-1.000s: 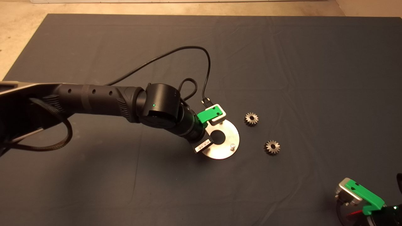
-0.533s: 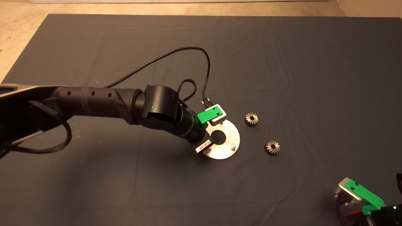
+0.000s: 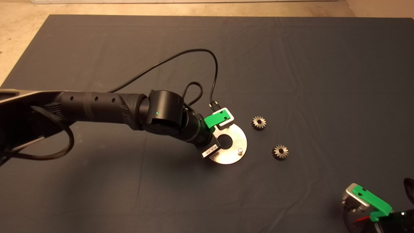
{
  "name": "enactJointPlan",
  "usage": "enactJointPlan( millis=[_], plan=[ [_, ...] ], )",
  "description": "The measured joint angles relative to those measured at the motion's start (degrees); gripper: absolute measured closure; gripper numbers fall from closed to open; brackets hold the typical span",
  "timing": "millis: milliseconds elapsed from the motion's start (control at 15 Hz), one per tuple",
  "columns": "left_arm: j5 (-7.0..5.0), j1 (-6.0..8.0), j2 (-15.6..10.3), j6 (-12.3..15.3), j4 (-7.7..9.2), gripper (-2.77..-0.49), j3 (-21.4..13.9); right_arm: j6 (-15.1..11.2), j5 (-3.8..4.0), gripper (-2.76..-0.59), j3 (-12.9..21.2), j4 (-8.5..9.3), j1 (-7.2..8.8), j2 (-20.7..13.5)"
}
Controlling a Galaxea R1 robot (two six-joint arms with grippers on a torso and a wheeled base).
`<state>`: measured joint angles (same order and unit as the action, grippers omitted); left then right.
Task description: Install three planetary gears onto the carrier pins
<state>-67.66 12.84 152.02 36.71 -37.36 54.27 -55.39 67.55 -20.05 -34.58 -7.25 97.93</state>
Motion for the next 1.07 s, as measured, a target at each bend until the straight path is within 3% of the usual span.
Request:
enactJointPlan(
  millis=[400,467,1067],
  plan=[
    [-1.77,0.00,0.0,0.0,-0.15,-0.64,-0.7,0.0,0.26,-2.20,0.0,0.00,-0.01,0.0],
    [-2.95,-0.80,0.0,0.0,0.47,-0.64,-0.7,0.0,0.27,-2.20,0.0,0.00,-0.01,0.0],
    [-3.58,-0.57,0.0,0.0,1.58,-0.64,-0.9,0.0,0.59,-2.20,0.0,0.00,-0.01,0.0]
  ],
)
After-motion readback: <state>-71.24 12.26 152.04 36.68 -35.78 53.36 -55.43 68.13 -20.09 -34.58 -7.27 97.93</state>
